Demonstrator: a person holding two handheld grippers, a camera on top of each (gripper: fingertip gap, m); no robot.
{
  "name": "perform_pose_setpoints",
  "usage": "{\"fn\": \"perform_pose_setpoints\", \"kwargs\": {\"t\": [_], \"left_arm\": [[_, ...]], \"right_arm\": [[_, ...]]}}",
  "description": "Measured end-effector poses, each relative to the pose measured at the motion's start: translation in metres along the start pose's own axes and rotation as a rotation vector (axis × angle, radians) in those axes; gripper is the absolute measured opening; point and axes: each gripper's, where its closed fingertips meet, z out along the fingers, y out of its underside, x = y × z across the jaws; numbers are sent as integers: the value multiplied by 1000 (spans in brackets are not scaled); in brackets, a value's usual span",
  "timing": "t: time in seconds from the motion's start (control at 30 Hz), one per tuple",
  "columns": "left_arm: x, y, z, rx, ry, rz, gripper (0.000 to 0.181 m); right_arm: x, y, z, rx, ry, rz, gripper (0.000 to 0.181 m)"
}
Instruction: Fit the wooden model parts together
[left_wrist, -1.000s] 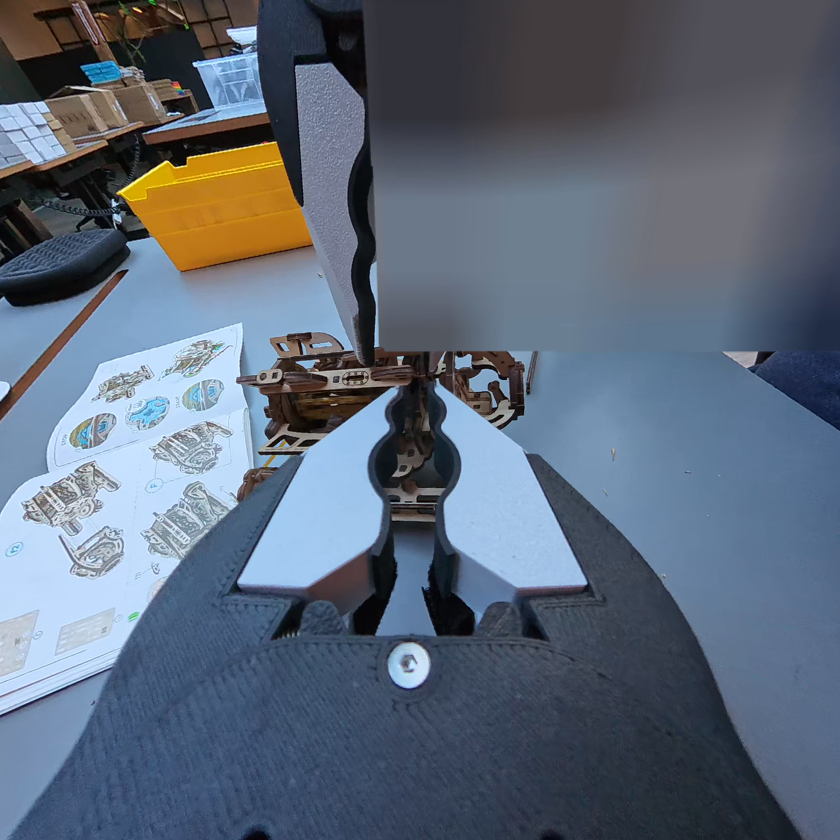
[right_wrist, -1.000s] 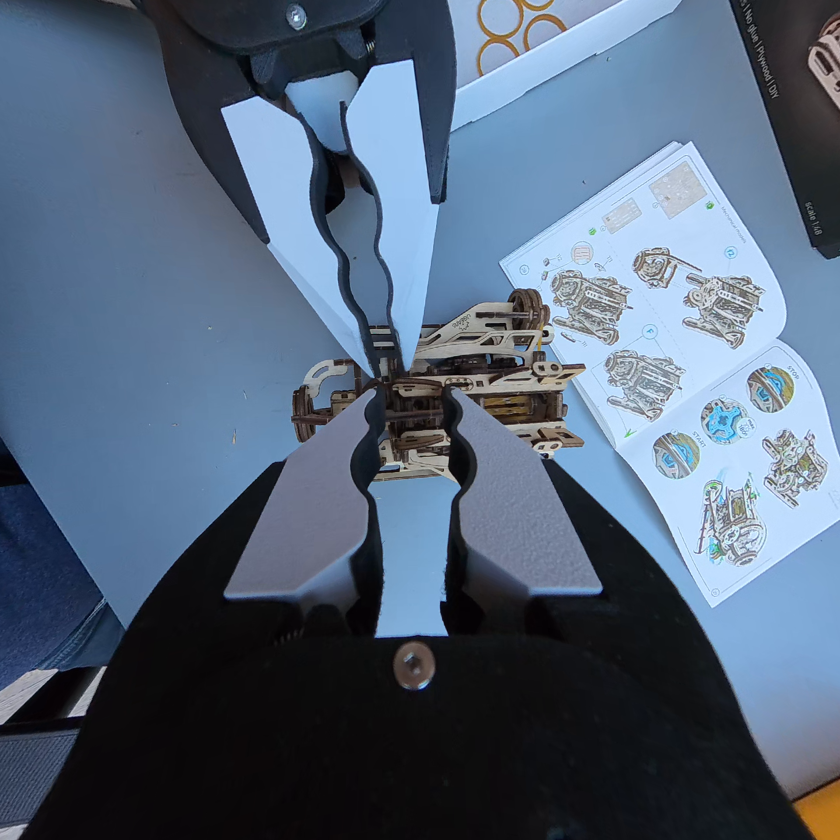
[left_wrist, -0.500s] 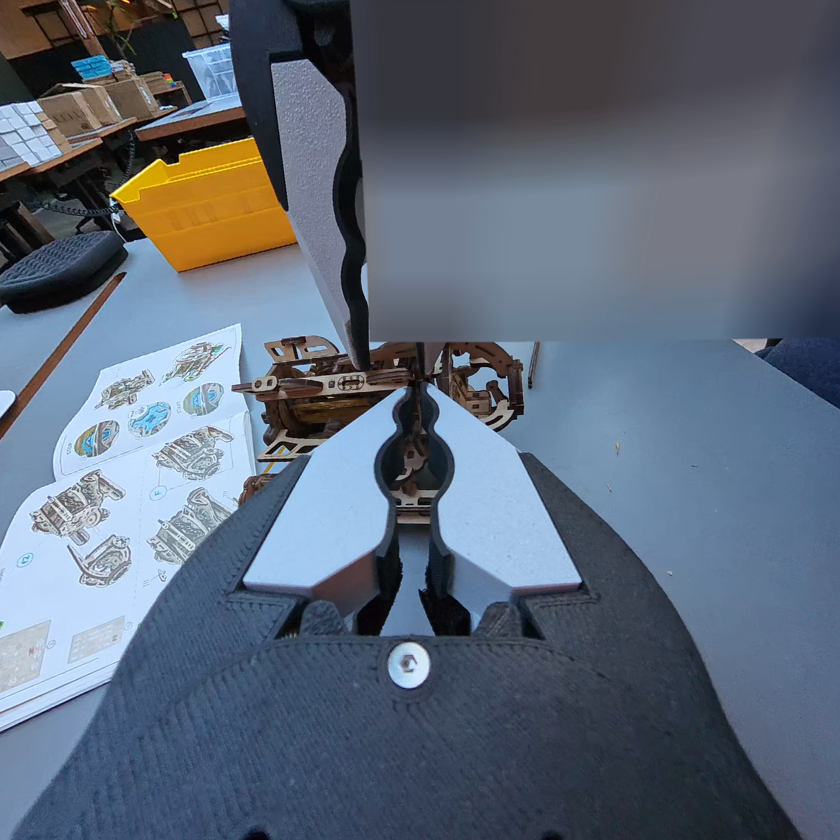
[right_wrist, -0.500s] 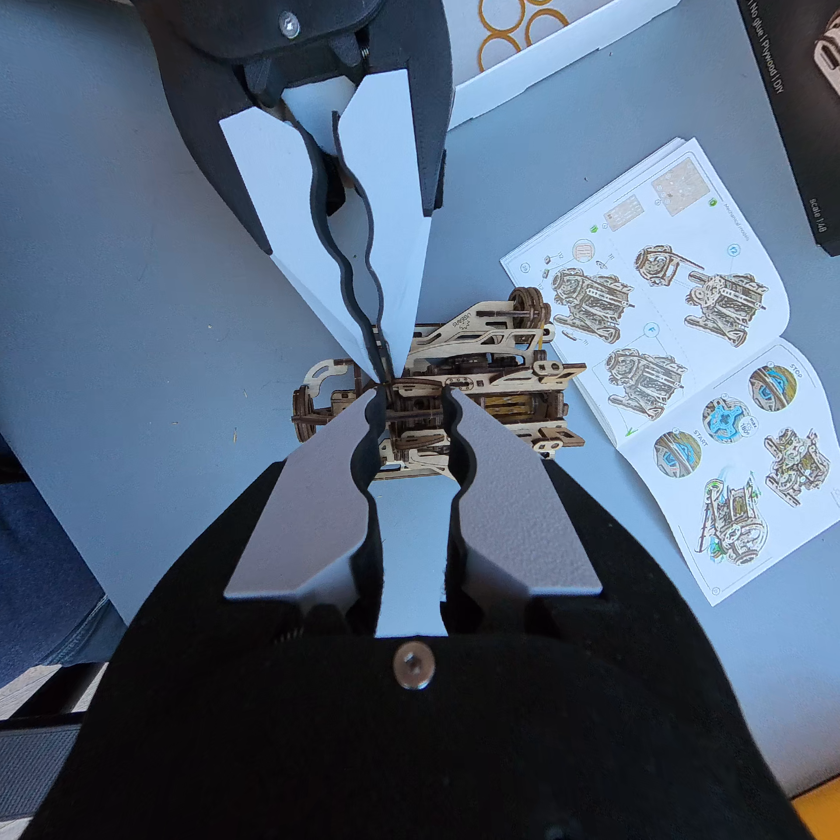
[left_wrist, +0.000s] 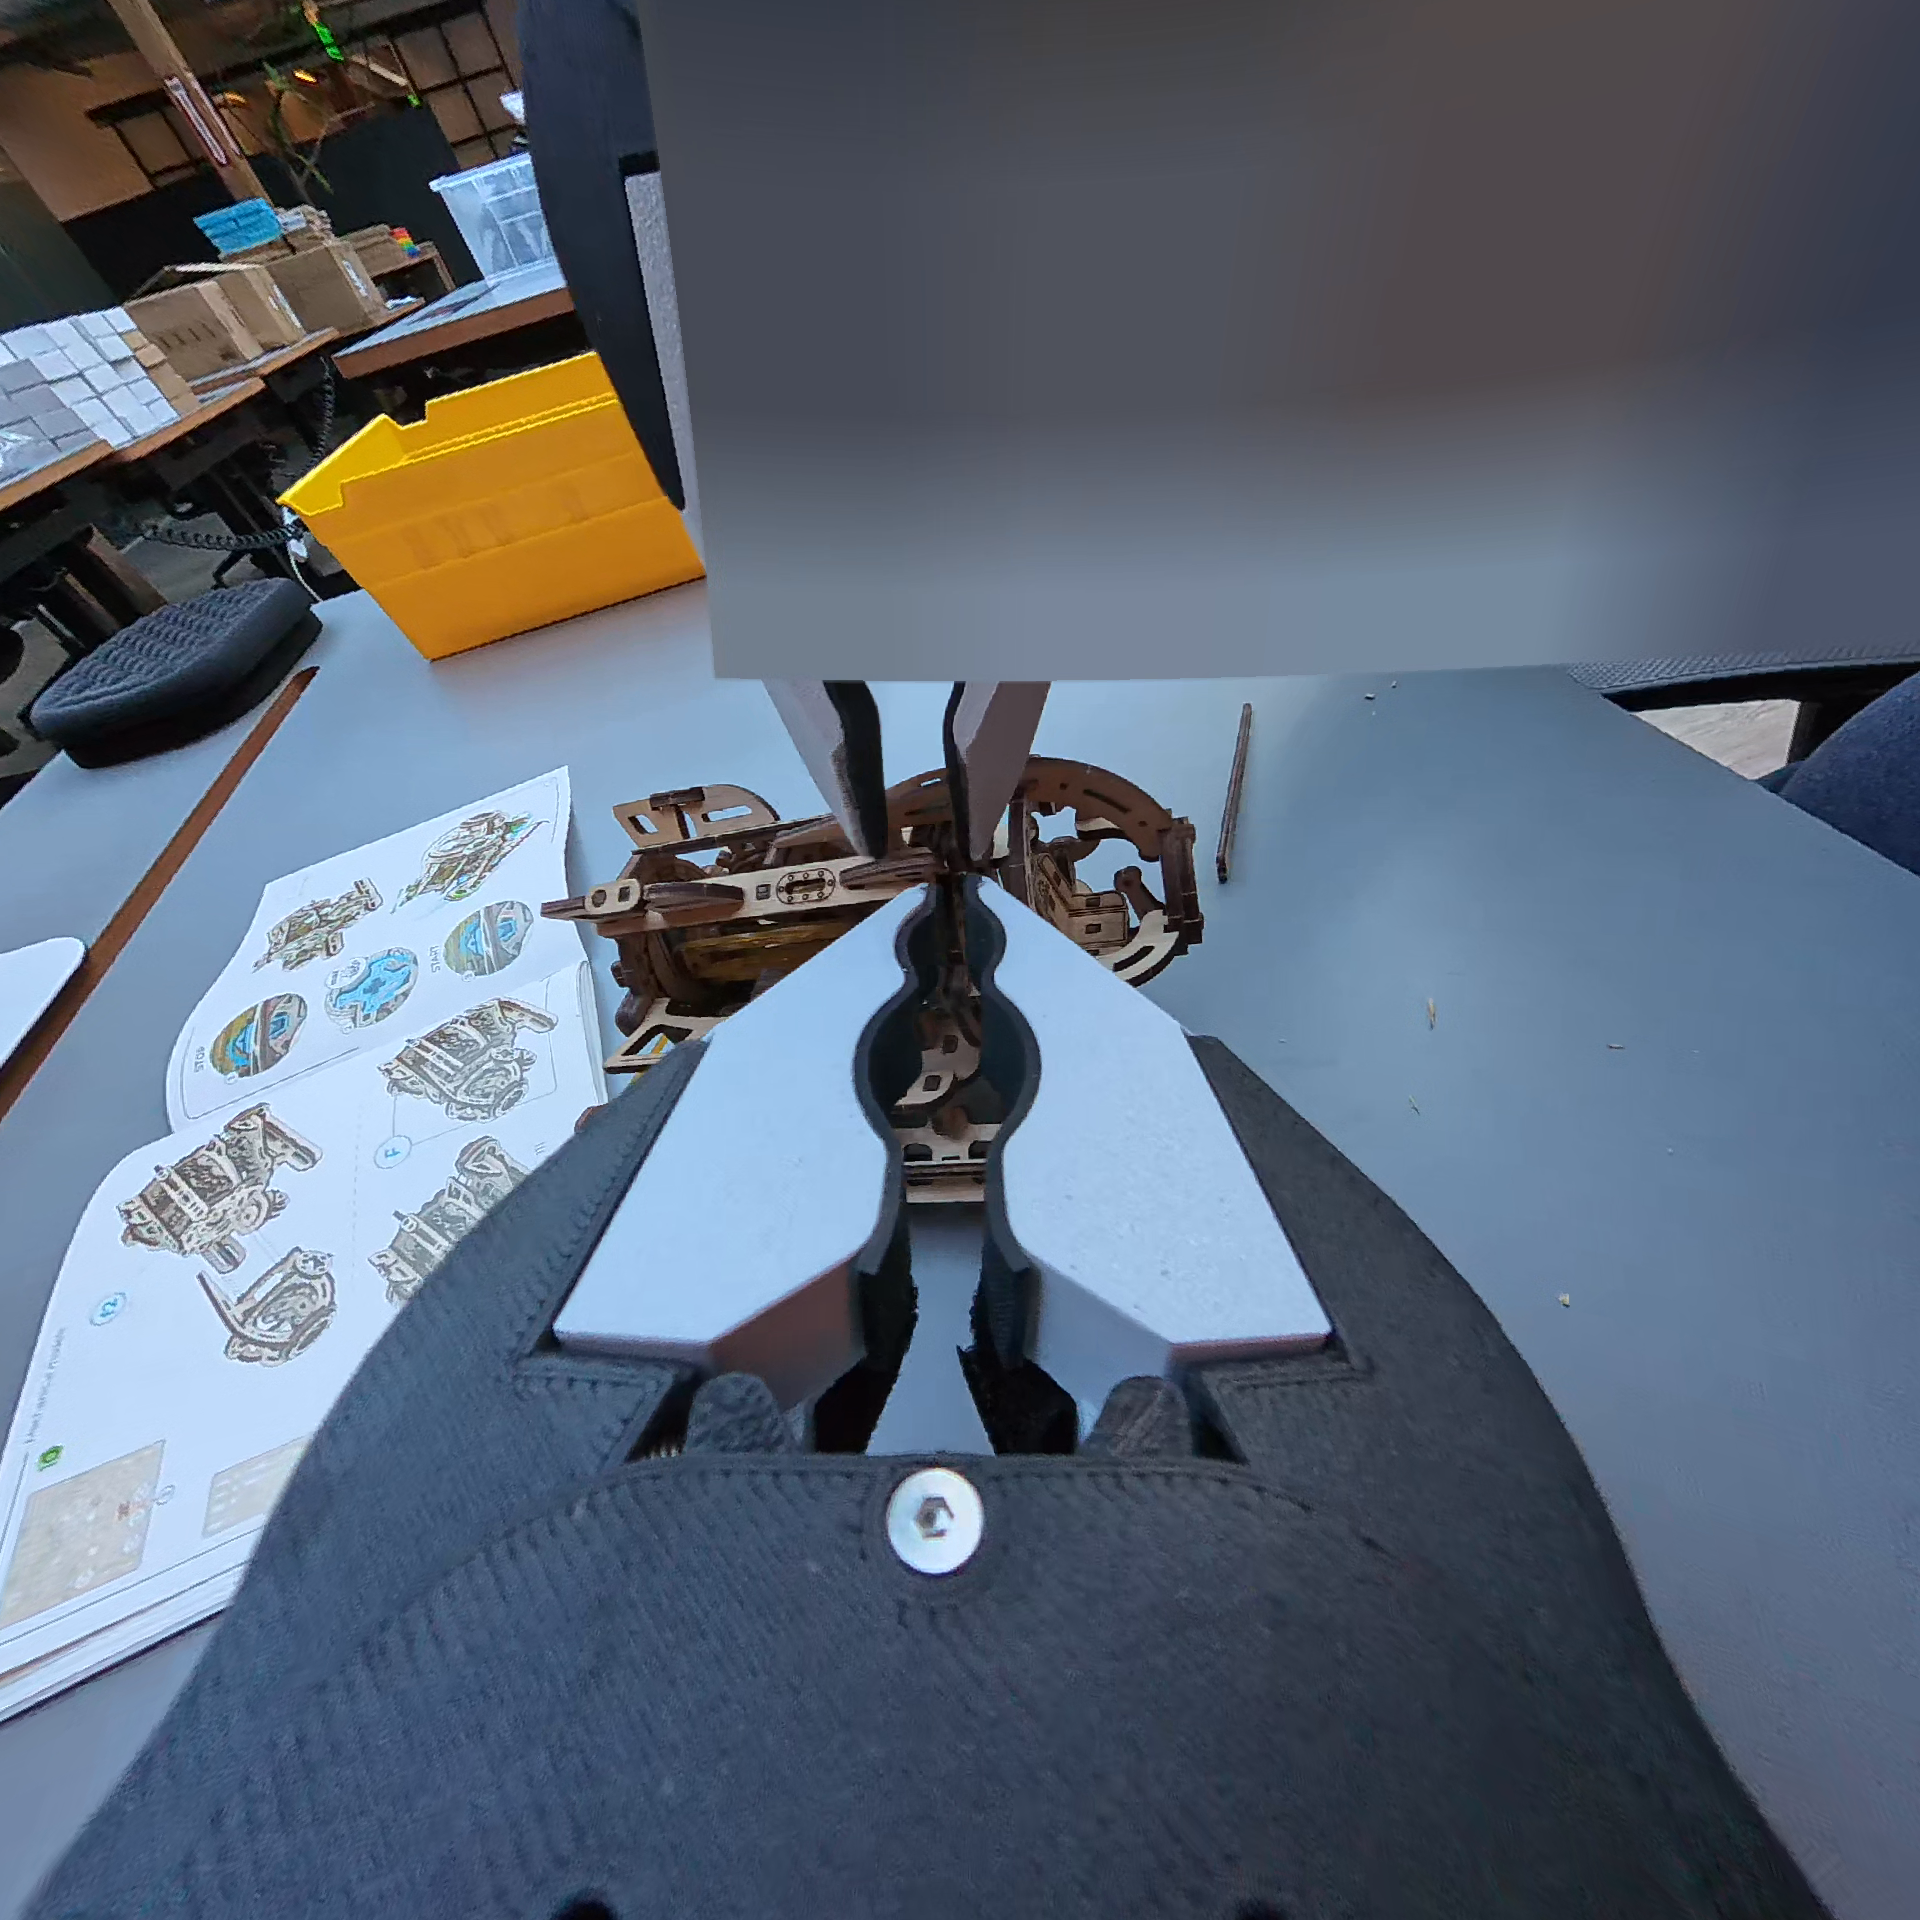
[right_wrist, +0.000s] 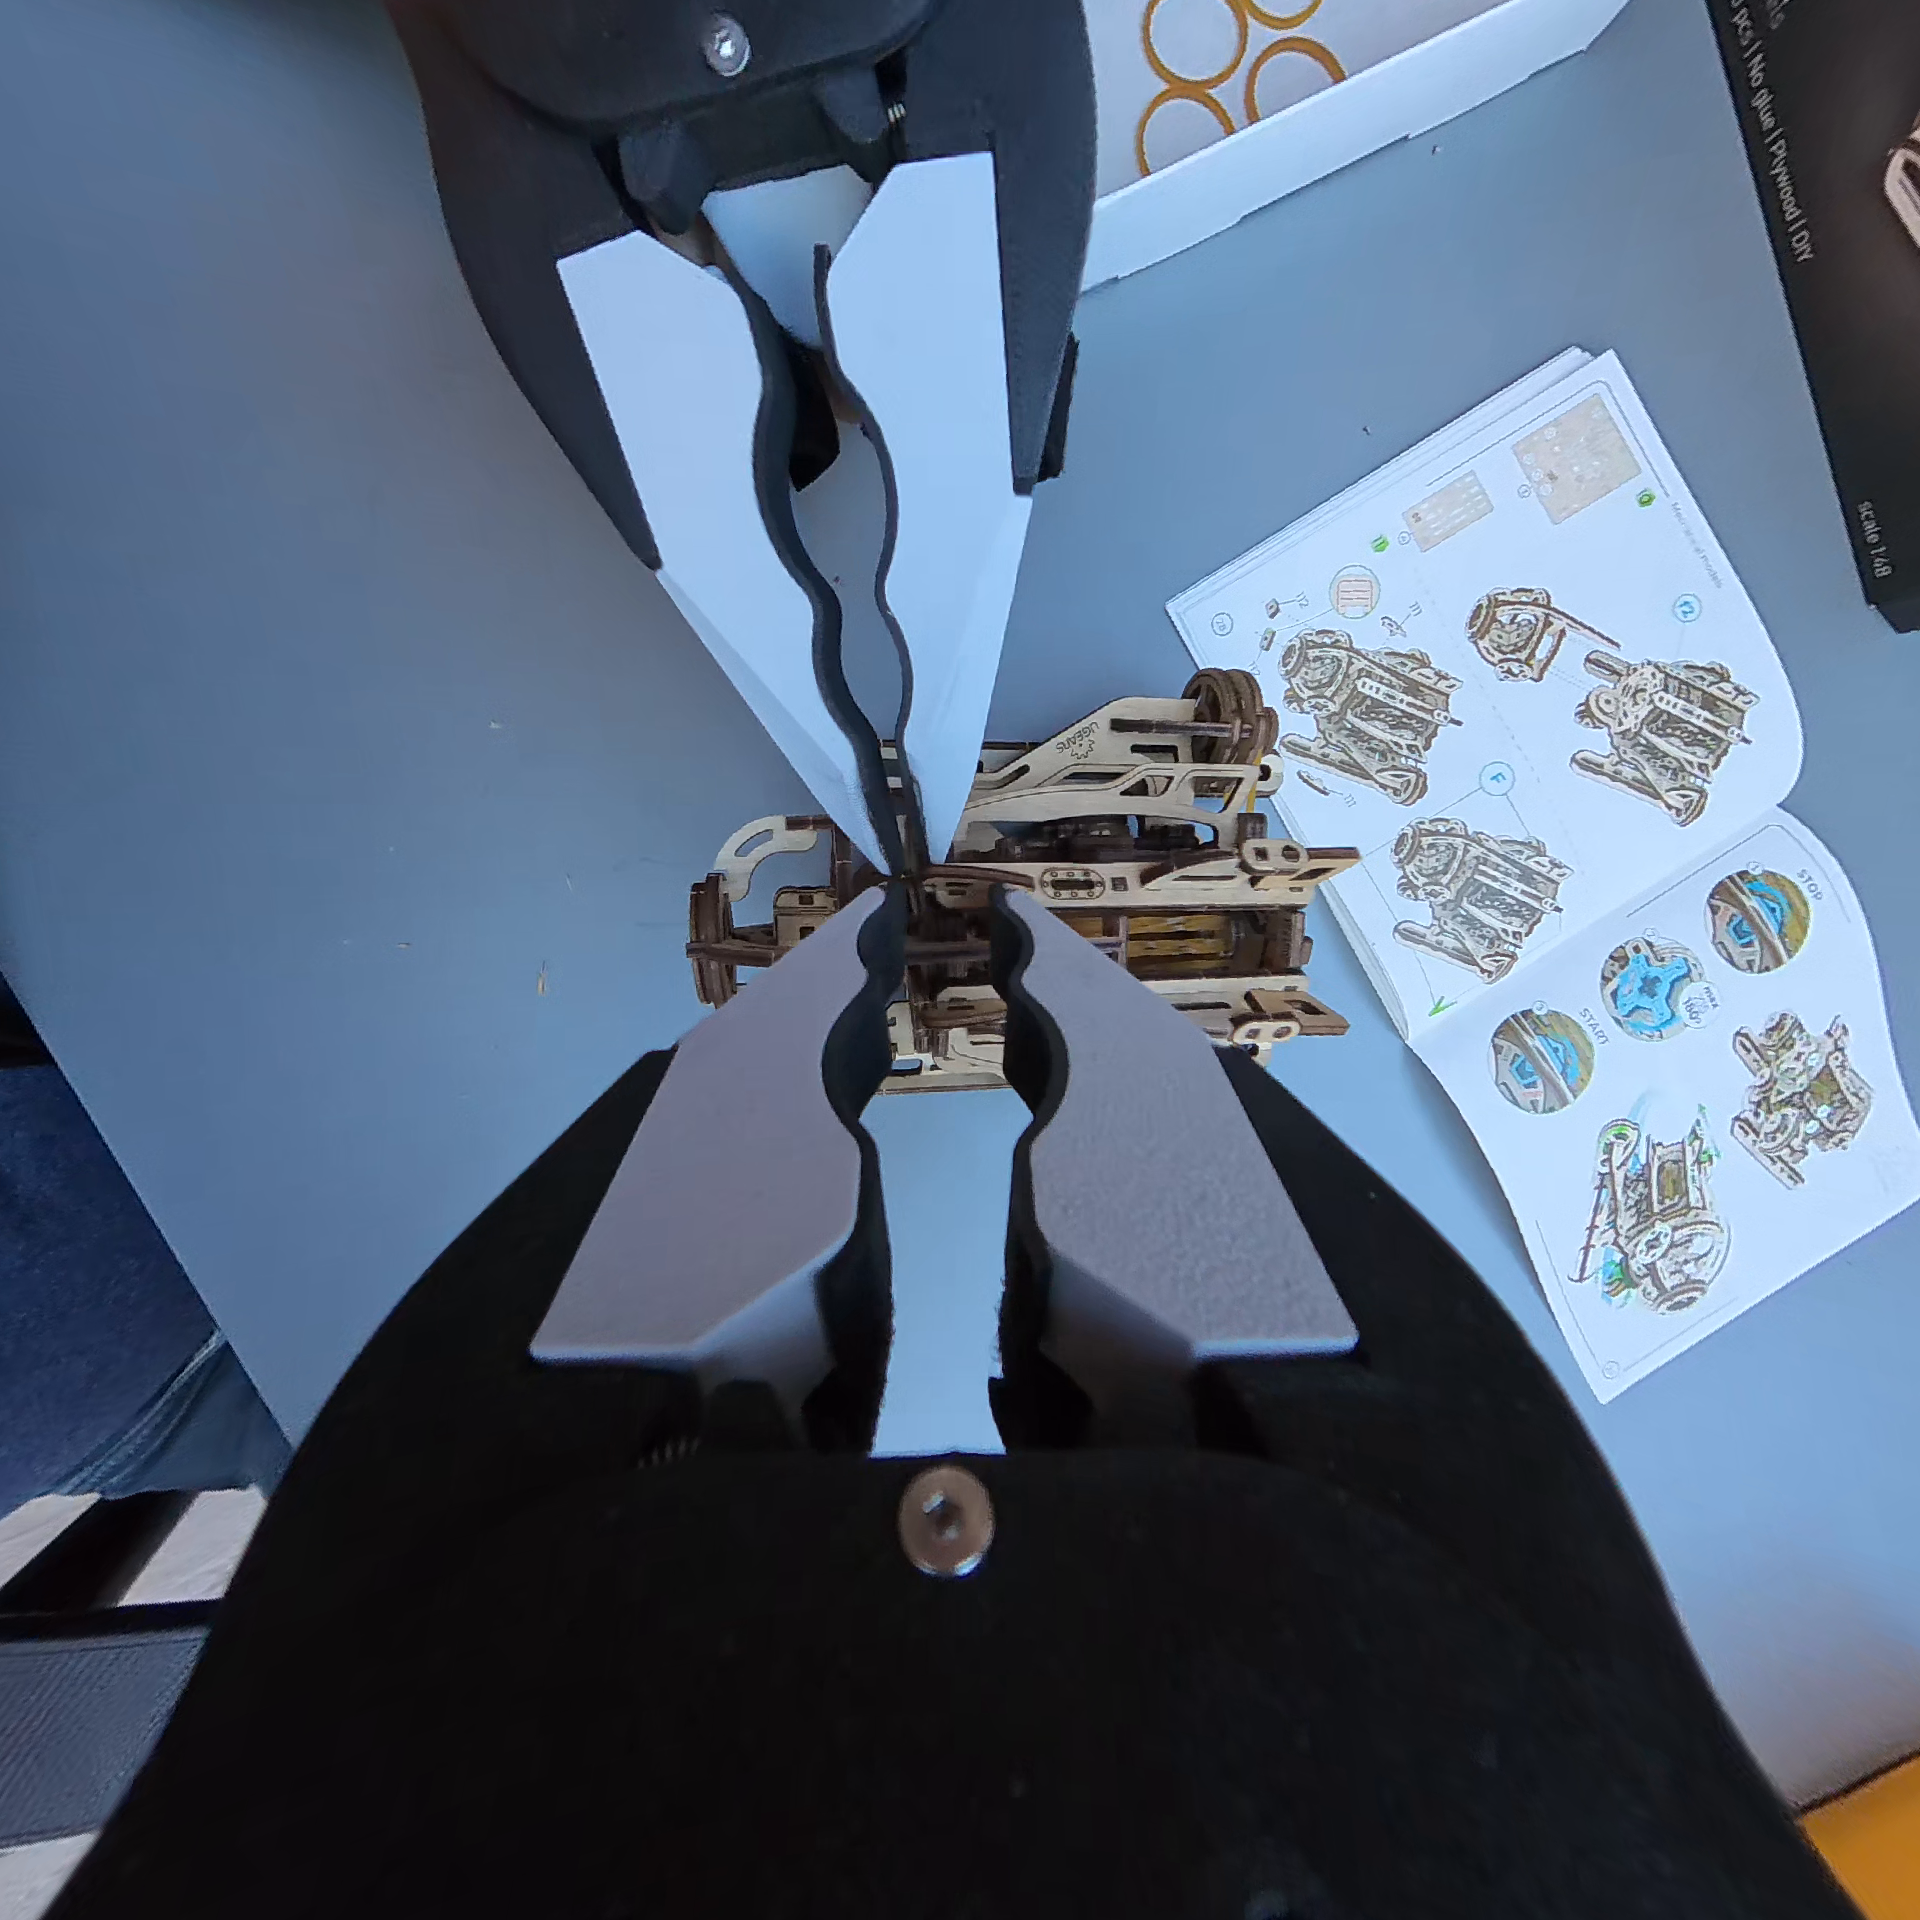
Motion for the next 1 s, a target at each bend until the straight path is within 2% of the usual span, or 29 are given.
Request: {"fn": "perform_pose_setpoints", "kwargs": {"t": [0.43, 0.67, 1.0], "left_arm": [[3, 1, 1, -4, 14, -13, 0], [2, 0, -1, 16, 34, -67, 6], [1, -6, -9, 77, 84, -156, 4]], "right_arm": [[-9, 0, 0, -18, 13, -96, 2], [-10, -2, -2, 31, -92, 11, 1], [-6, -9, -6, 151, -176, 133, 2]]}}
